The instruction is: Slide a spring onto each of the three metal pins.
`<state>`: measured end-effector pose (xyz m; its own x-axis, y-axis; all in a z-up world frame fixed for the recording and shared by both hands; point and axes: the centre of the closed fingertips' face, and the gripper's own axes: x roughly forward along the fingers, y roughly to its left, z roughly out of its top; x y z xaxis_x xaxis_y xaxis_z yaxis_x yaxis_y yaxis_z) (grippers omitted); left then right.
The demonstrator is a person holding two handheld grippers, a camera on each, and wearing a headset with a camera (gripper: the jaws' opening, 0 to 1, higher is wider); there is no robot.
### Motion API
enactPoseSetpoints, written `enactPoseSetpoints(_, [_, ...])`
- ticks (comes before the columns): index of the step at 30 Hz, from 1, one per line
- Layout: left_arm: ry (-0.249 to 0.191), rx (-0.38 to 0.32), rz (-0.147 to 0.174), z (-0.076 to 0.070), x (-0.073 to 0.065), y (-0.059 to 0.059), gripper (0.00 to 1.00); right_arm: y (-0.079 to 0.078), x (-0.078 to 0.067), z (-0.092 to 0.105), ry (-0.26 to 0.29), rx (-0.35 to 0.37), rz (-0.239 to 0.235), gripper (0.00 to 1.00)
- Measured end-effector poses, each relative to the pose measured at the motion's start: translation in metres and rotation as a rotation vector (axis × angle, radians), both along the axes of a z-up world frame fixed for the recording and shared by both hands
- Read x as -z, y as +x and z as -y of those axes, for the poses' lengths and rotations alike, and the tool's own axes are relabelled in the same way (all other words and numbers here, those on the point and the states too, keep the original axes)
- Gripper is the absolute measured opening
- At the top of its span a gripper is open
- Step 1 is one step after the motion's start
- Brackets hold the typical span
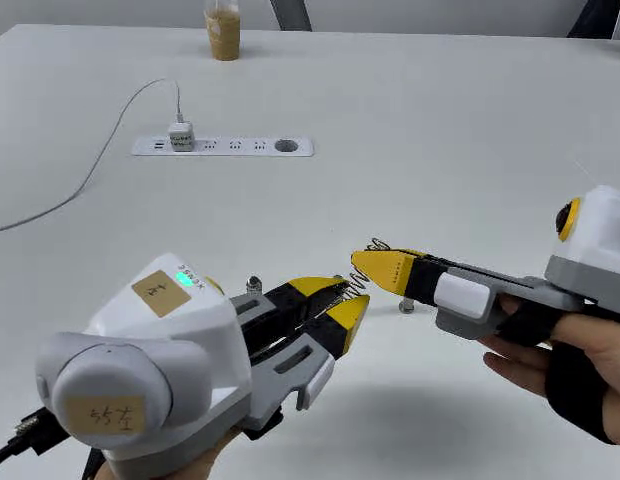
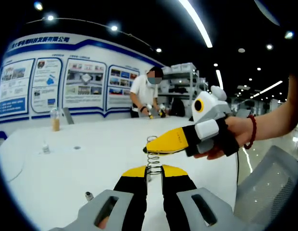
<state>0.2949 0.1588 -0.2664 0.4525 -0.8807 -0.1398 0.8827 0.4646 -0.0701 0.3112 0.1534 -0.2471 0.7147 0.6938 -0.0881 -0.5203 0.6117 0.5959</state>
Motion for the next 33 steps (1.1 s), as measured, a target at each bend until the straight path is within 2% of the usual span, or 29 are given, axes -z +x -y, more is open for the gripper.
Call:
enactPoseSetpoints(7, [0.023,-0.008,0.002,0.000,0.003,0.001,0.11,-0.001,0.000,-0.002,-0.054,-0.014,0.039,0.12])
enactPoseSetpoints(9, [0.044,-0.006,0.011,0.000,0.004,0.001,0.11,-0.001,0.000,-0.003,-0.079,-0.017,0.053,0.12])
enactPoseSetpoints(14, [0.082,0.000,0.000,-0.001,0.011,0.002,0.12,0.001,-0.001,0.000,-0.106,-0.001,0.077,0.11])
enactPoseSetpoints(22, [0.141,-0.048,-0.024,-0.014,0.025,0.010,0.25,0.007,-0.003,0.015,-0.142,0.044,0.103,0.11])
enactPoseSetpoints(28, [0.171,-0.079,-0.049,-0.023,0.032,0.015,0.34,0.011,-0.001,0.025,-0.206,0.060,0.139,0.11])
enactPoseSetpoints(33, [0.197,-0.096,-0.042,-0.029,0.037,0.016,0.39,0.013,0.001,0.031,-0.261,0.072,0.157,0.11])
